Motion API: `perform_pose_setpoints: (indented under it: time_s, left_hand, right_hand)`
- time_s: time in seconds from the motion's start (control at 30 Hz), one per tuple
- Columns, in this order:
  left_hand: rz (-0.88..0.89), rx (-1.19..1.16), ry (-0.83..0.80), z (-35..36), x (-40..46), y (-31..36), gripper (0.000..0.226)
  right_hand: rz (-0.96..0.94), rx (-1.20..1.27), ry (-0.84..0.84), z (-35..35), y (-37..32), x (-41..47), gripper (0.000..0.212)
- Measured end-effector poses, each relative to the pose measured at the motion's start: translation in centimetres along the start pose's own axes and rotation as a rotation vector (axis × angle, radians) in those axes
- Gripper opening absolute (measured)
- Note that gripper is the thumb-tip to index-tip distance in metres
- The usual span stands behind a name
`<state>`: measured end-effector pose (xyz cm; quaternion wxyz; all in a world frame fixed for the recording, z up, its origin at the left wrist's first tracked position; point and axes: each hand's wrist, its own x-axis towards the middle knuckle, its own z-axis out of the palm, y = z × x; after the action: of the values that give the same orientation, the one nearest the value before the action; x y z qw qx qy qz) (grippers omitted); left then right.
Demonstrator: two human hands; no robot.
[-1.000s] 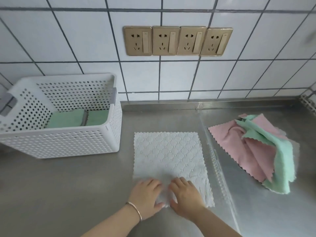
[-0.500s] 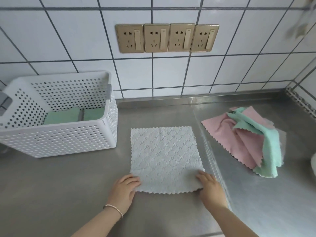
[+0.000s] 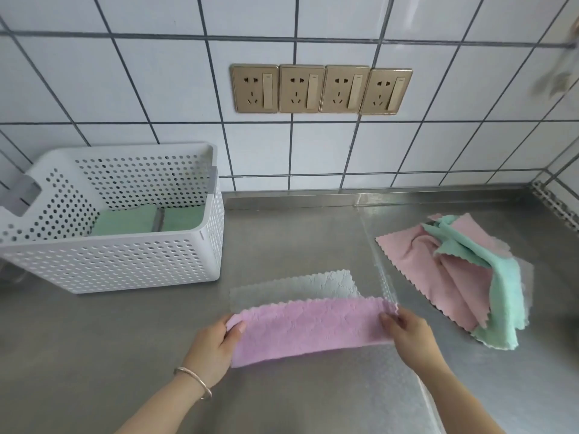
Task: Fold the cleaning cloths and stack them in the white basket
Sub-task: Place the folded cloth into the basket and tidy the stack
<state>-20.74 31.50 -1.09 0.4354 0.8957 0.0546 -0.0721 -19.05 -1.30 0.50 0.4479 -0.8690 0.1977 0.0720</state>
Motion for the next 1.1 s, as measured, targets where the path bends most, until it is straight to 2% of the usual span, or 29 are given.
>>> perform_pose_setpoints:
  time_s: [0.13, 0.3, 0.5, 0.63, 0.9, 1.1]
  left_hand:
    - [-0.126, 0.043, -0.171, 0.5, -0.4, -1.5, 0.019]
    - [-0.22, 0.063, -0.198, 1.0, -0.2, -2.5, 0.025]
    - [-0.286, 0.138, -0.137, 1.3, 1.8, -3.3, 0.026]
    - [-0.339, 0.252, -0.139, 1.8, 2.8, -3.8, 0.035]
    - [-0.327, 0.311, -0.076, 2.3, 4.2, -3.9, 0.039]
    - [-0.383, 0.271, -0.025, 2.7, 4.5, -4.0, 0.024]
  right_hand:
    - [0.046, -0.124, -0.139, 0.8, 0.9, -0.3, 0.018]
    - [0.097, -0.205, -0.217, 2.2, 1.3, 0.7, 0.015]
    - [0.09, -0.27, -0.191, 3.7, 0.3, 2.8, 0.02]
    - [0.102, -0.274, -0.195, 5.0, 0.4, 3.8, 0.02]
    - [0.109, -0.263, -0.058, 6.4, 1.2, 4.0, 0.02]
    - [0.094, -0.28, 0.023, 6.9, 1.4, 3.9, 0.017]
